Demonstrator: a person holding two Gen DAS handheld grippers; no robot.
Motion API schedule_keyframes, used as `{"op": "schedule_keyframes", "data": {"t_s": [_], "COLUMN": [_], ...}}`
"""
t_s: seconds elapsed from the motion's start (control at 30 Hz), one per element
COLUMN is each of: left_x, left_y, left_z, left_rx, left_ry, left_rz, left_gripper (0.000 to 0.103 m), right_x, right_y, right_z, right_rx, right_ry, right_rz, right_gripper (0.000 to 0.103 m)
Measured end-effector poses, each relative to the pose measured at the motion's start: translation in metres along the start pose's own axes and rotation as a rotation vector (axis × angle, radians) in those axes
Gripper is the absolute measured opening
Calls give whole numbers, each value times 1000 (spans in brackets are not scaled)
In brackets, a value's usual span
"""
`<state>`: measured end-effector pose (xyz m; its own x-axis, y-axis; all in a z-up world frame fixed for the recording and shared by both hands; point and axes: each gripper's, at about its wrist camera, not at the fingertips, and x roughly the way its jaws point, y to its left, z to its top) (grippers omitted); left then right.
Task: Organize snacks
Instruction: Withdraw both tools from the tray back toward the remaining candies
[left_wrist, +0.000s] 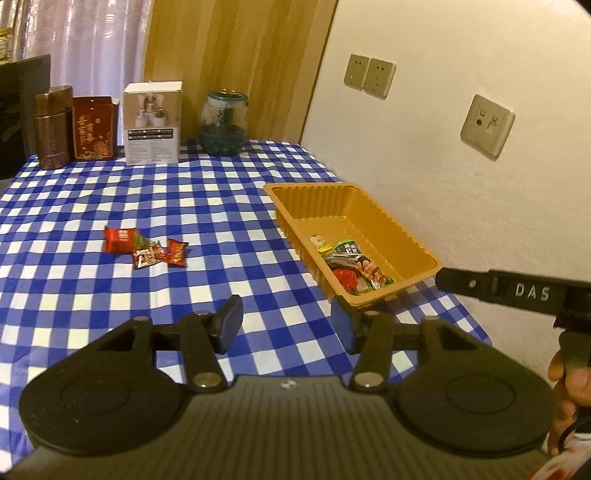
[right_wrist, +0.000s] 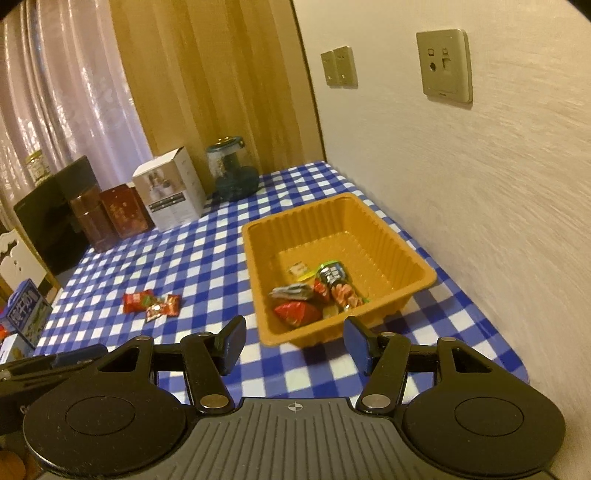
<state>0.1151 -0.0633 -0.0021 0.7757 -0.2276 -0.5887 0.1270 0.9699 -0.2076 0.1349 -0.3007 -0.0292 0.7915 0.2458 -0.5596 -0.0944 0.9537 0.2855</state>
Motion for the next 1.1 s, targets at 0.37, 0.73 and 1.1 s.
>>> {"op": "schedule_keyframes", "data": {"t_s": [0.37, 0.73, 1.1], "left_x": [-32, -44, -46], "left_y": [12, 21, 38], "left_z": [-6, -17, -16], "left_rx": [-12, -16, -24], "left_ry": [-18, -10, -15], "left_rz": [12, 27, 66], "left_gripper": [50, 52, 52], "right_x": [-19, -25, -19], "right_y": [25, 35, 46], "right_z": [-20, -33, -37], "right_rx": [-11, -12, -26], "right_ry": [9, 24, 31], "right_rz": [5, 22, 48], "right_gripper": [59, 59, 59]}}
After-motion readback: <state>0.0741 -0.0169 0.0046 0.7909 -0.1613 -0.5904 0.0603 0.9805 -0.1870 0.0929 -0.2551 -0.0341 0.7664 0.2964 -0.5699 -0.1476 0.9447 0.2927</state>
